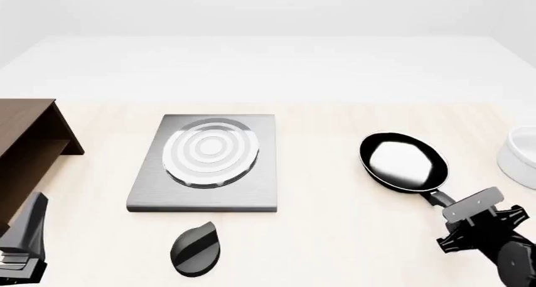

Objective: Turn on the stove and put the frying pan on it.

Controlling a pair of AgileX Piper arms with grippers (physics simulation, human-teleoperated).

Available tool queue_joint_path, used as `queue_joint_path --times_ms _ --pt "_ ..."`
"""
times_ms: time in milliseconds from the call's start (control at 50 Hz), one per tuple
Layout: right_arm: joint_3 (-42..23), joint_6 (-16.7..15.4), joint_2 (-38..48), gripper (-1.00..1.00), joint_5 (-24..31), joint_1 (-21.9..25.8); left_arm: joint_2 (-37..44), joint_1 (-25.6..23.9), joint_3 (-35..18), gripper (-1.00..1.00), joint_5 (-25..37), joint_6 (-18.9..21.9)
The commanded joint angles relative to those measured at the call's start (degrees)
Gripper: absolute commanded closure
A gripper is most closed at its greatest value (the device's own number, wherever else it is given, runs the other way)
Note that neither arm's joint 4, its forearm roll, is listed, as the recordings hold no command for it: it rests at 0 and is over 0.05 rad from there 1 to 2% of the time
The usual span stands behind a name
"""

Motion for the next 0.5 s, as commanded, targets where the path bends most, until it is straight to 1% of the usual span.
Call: queue_joint_path --times_ms 20,140,180,200,240,260,300,320,360,380,420,460,500 --pt "0.70 -0.68 0.22 1.00 -2.43 0.19 0.00 0.03 0.08 -1.00 -0.14 -0.01" --pt "-0.24 0.43 -2.68 1.00 0.41 0.50 0.00 0.06 0.00 -1.00 -0.10 -0.06" --pt "0.02 0.38 -3.47 1.00 0.54 0.54 0.00 0.07 -0.06 -1.00 -0.09 0.00" --pt "0.46 -0.20 -4.49 1.00 0.28 0.49 0.00 0.06 -0.07 -1.00 -0.10 0.01" --pt "0.31 -0.20 -6.85 1.00 2.20 0.98 0.00 0.09 -0.05 -1.00 -0.15 0.01" --pt "0.10 -0.40 -10.24 1.00 4.13 1.26 0.00 0.07 -0.02 -1.00 -0.18 0.00" --pt "-0.43 -1.45 -14.42 1.00 7.10 1.68 0.00 0.11 0.06 -1.00 -0.25 0.05" --pt "-0.28 -2.72 -16.76 1.00 7.87 1.84 0.00 0.12 0.05 -1.00 -0.24 0.04" --pt "-2.38 -2.07 -20.19 1.00 13.05 2.36 0.00 0.07 0.13 -1.00 -0.29 0.06" --pt "-2.10 -3.11 -21.30 1.00 12.96 2.48 0.00 0.06 0.12 -1.00 -0.28 0.05" --pt "-3.30 -3.54 -23.73 1.00 15.38 2.73 0.00 0.10 0.09 -1.00 -0.29 0.00" --pt "-3.23 -5.93 -25.98 1.00 15.52 2.68 0.00 0.13 0.05 -1.00 -0.30 -0.04" --pt "-4.58 -6.67 -29.09 1.00 18.53 3.41 0.00 0.15 0.06 -1.00 -0.35 -0.07"
